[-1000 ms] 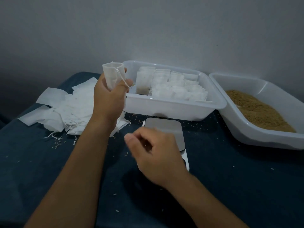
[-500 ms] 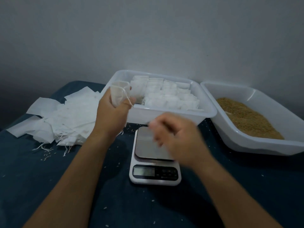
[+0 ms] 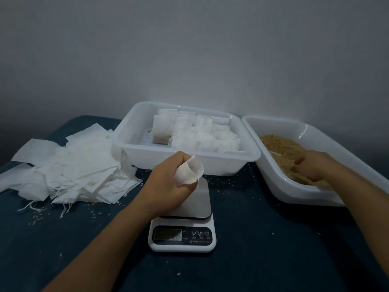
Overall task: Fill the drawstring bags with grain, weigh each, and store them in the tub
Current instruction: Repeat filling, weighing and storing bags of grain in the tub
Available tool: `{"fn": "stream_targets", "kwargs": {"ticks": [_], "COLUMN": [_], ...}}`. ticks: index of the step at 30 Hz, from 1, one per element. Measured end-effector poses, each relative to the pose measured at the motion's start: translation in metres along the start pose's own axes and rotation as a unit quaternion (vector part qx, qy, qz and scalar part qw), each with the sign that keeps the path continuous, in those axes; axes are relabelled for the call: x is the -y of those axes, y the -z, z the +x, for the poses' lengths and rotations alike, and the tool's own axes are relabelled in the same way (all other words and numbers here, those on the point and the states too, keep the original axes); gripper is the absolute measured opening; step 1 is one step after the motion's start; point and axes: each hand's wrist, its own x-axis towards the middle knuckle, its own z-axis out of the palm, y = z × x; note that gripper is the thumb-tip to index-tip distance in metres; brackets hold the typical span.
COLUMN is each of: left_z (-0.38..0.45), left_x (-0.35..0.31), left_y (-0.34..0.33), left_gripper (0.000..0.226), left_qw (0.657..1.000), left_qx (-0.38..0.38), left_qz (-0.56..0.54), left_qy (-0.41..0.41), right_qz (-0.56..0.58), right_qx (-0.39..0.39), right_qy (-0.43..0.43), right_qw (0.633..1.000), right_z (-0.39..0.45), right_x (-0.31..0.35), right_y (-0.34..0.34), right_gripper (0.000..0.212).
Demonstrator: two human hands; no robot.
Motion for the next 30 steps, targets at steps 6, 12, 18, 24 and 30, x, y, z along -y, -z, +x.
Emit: {"fn": "stream_targets", "kwargs": {"ticks": [6,12,18,24,30], "left_z": [-0.002,-0.001,0.000,-0.002,-0.002], "left_x": [0.005,0.006,0.006,0.005,0.004], "left_y": [-0.002,-0.007,-0.007,-0.008,-0.008], "left_gripper": [0.028,0.029,0.023,0.016,0.018], "left_qw": [1.000,1.000,1.000,1.000,1.000], "left_qx": [0.009,0.008,-0.005,0.000,0.005], "left_qz": [0.010,0.020,0.025,0.021,0.007], "left_qy": [-0.013,-0.023,-0.017,-0.008,-0.008], "right_qz": [0.004,0.050,0.105,0.080,0.019], "right_qx": [-0.040,0.003,-0.039,0.014,-0.011], "right_qy": [-0.022,-0.041,0.018,0.052,0.023], "right_qw": [0.999,0.998,0.994,0.995,0.999], "right_z": [0.002,0.003,0.002,-0.002,-0.006], "right_x": [-0.003,-0.017,0.002,0.039,0.028], "right_y": [-0.012,-0.013,-0.015,-0.014,-0.009], "right_gripper": [0.019,0.027,0.045,0.035,0.029]}}
